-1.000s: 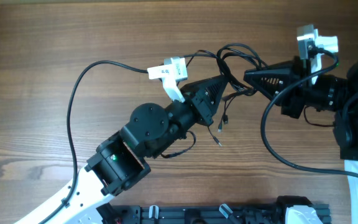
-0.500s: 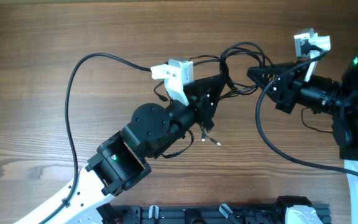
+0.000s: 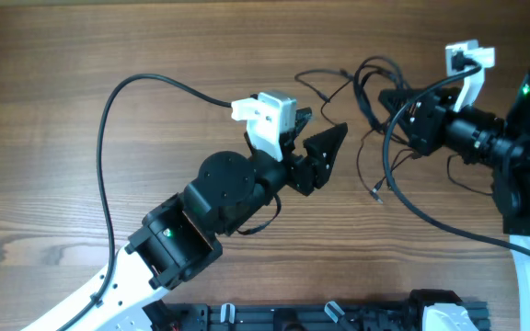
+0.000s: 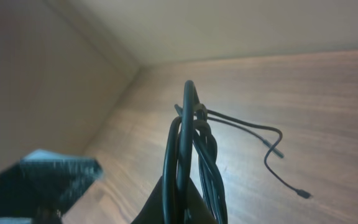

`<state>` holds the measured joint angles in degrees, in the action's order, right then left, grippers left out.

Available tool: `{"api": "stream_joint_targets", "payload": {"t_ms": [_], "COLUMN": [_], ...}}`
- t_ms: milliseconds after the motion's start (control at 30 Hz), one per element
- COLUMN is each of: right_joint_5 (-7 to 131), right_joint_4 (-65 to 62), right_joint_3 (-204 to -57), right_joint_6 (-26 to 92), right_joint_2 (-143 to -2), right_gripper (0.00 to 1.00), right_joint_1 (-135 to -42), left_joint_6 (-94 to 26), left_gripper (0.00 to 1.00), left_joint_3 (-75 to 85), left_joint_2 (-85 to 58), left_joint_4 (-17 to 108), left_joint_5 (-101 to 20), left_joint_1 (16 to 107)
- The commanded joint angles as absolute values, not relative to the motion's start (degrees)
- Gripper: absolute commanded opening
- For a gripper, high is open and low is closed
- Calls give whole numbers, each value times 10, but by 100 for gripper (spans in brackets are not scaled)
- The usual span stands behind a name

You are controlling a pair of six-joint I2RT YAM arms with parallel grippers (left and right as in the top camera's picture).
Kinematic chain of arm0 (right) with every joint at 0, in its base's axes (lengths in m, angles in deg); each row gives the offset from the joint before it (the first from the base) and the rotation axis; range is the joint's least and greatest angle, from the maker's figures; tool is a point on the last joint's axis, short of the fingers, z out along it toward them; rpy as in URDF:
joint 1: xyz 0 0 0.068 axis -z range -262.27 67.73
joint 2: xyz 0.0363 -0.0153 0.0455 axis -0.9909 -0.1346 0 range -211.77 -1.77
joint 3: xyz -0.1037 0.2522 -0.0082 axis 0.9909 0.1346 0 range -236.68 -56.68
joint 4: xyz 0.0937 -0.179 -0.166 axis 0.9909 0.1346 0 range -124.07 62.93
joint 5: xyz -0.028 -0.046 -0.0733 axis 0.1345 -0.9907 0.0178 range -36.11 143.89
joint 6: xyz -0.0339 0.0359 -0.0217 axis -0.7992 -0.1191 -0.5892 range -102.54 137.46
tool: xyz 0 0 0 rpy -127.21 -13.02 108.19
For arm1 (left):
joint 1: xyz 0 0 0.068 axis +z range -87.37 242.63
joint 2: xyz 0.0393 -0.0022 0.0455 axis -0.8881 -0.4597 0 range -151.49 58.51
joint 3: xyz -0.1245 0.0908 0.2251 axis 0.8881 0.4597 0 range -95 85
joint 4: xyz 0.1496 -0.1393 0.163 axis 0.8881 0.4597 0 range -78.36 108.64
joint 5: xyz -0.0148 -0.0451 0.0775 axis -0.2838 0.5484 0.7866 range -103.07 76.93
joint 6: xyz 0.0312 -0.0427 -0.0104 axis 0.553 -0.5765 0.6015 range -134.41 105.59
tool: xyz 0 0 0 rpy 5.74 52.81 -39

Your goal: Untangle cables

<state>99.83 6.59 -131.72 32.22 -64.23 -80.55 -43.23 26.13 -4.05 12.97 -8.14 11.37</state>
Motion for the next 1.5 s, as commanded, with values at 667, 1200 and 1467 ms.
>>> {"api": "stream_joint_targets", "payload": {"t_ms": [667,1200,1467], "right_joint_5": [959,1005,1007], "right_joint_4": [-80,-132,-150], "right_joint_3": [-1320,-1320,-1320], "right_joint_6": [605,646,656], "right_joint_2": [-658,-661,-661], "right_gripper": [4,4,4], "right_joint_1": [-804,-828,-855], "left_joint_6": [-1055,-1143,-1156], "left_gripper": [92,83,73], "left_joint_3": [257,257,257], "left_joint_2": [-56,-113,-132], "left_joint_4": [40,-29,-32], "left_joint_5": [-180,-188,-184], "left_joint_1": [113,114,124]}}
